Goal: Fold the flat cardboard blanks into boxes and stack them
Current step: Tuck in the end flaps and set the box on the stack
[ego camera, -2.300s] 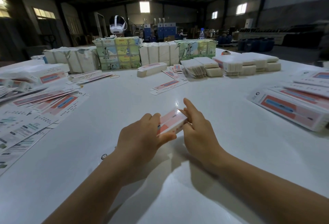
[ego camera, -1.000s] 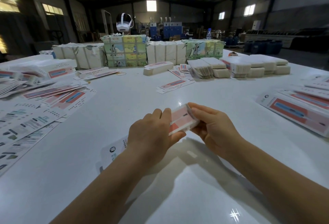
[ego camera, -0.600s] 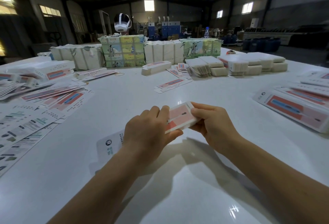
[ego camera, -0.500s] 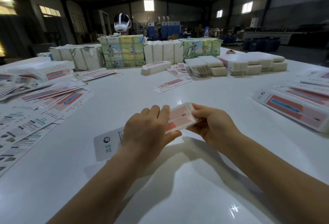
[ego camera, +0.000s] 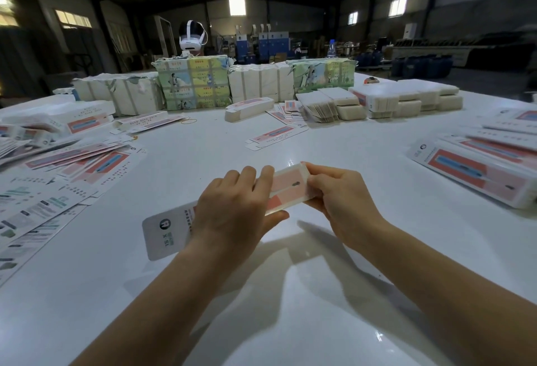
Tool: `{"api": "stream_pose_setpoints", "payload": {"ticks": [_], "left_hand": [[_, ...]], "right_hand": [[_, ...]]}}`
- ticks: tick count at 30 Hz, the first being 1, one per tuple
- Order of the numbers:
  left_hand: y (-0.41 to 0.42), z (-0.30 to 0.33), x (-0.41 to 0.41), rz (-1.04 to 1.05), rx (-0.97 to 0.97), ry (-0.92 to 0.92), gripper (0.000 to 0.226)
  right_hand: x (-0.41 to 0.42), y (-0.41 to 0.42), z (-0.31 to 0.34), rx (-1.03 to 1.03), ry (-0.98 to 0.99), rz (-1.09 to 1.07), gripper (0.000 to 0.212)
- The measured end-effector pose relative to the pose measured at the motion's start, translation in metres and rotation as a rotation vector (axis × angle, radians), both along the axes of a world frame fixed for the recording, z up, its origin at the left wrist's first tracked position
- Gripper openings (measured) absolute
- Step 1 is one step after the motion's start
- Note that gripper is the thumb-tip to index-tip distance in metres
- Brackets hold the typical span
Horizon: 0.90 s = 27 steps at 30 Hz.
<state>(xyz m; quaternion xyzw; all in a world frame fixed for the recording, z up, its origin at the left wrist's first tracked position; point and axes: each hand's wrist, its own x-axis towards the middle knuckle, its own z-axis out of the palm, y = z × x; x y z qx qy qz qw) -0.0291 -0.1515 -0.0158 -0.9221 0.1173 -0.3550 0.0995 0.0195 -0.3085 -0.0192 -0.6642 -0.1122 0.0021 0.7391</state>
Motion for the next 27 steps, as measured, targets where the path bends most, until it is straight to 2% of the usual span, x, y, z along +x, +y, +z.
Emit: {"api": "stream_pose_setpoints", "payload": {"ticks": [1, 6, 9, 11, 13, 15, 17, 23, 27], "left_hand": [[-0.001, -0.001, 0.001, 0.000, -0.009, 0.006, 0.070], [-0.006, -0.006, 0.001, 0.071, -0.152, 0.090, 0.072], [-0.005, -0.016, 0.005, 0.118, -0.143, 0.062, 0.073], [-0.006, -0.018, 0.006, 0.131, -0.148, 0.050, 0.074], [-0.007, -0.018, 0.007, 0.150, -0.170, 0.046, 0.073], [-0.007, -0.017, 0.009, 0.178, -0.191, 0.042, 0.072], [-0.006, -0.017, 0.011, 0.187, -0.205, 0.056, 0.071], [-0.003, -0.019, 0.011, 0.143, -0.250, 0.123, 0.067], [0.000, -0.021, 0.016, 0.140, -0.247, 0.159, 0.064]], "right_hand": [[-0.002, 0.002, 0.000, -0.065, -0.047, -0.016, 0.054], [-0.007, 0.007, -0.009, -0.389, -0.324, -0.118, 0.027], [-0.007, 0.006, -0.008, -0.502, -0.448, -0.151, 0.020], [-0.006, 0.007, -0.007, -0.423, -0.400, -0.156, 0.017], [-0.004, 0.007, -0.007, -0.223, -0.215, -0.165, 0.019], [-0.003, 0.008, -0.009, -0.137, -0.077, -0.165, 0.012], [-0.004, 0.008, -0.011, -0.219, -0.123, -0.201, 0.019], [-0.008, 0.004, -0.010, -0.609, -0.510, -0.267, 0.031], [-0.006, 0.004, -0.011, -0.707, -0.518, -0.242, 0.033]]}}
